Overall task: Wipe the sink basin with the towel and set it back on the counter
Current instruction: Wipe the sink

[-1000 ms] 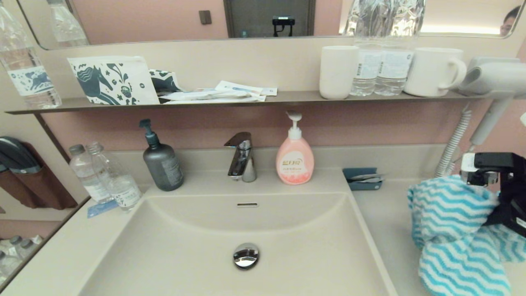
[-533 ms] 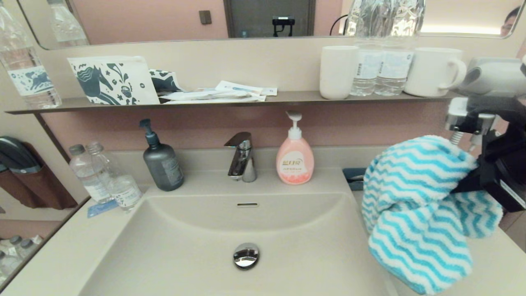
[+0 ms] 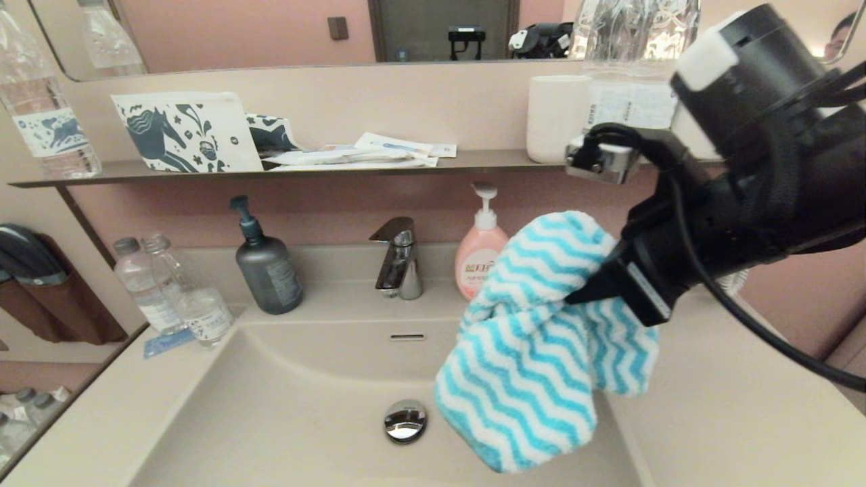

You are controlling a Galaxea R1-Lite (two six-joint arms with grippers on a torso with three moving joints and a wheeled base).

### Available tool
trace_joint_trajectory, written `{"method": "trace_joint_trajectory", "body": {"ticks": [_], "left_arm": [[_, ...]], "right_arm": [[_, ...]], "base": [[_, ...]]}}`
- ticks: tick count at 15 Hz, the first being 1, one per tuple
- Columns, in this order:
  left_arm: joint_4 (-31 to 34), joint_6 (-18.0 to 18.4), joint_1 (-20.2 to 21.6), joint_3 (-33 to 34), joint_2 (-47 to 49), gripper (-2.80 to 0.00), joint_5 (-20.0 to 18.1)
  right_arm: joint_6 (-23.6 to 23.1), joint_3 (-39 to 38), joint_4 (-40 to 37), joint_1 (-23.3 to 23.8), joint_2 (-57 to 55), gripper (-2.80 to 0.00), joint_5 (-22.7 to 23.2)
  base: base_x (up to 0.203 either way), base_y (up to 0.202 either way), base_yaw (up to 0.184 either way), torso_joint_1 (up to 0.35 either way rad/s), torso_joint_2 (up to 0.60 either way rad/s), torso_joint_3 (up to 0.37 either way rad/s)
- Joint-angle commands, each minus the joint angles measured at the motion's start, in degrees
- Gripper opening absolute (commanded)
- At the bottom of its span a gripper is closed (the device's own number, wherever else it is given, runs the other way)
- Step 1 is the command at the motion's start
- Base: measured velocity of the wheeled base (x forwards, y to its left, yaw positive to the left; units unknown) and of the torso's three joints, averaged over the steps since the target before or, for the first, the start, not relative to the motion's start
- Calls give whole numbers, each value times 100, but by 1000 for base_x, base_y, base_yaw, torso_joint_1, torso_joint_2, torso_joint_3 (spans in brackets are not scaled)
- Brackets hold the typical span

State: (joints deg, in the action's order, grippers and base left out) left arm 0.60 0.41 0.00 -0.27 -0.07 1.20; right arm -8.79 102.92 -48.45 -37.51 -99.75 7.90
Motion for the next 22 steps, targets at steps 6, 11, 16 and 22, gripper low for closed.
{"method": "trace_joint_trajectory", "body": {"ticks": [6,11,16,22], "left_arm": [[1,2,3,0,7,-280,3],[1,2,0,0,7,-280,3],[1,2,5,0,7,-280,3],[1,2,0,0,7,-280,3]], "right_arm": [[1631,355,556,-1075,-2114,-280,-1094],[1725,336,553,-1309,-3092,-280,-1463],[1758,318,378,-1448,-3826,-280,-1844],[1793,-24,376,-1477,-4096,-280,-1985]], "base": [[0,0,0,0,0,0],[0,0,0,0,0,0],[0,0,0,0,0,0],[0,0,0,0,0,0]]}}
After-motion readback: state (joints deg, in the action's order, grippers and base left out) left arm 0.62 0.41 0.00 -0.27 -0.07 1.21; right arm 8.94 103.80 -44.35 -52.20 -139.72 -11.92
